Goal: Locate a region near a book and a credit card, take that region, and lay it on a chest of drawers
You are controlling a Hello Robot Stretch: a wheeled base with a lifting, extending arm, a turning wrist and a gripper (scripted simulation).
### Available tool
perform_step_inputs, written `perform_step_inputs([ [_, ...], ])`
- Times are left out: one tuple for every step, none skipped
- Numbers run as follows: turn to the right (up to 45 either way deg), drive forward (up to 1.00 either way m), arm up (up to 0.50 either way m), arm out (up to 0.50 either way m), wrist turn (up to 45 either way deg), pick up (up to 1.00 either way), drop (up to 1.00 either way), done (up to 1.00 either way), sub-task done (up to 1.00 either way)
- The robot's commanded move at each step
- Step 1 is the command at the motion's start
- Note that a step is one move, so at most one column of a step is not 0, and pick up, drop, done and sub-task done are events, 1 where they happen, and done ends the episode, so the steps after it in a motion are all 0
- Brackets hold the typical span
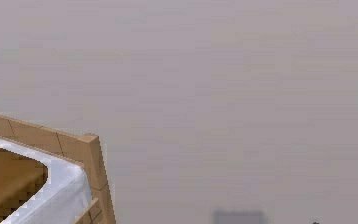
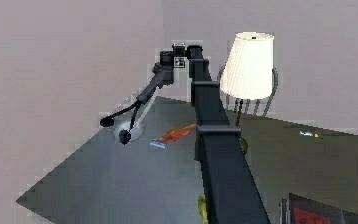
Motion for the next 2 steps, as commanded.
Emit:
perform_step_inputs([
  [0.0,0.00,0.00,0.00,45.0,0.00,0.00,0.00,0.00],
  [0.0,0.00,0.00,0.00,45.0,0.00,0.00,0.00,0.00],
])
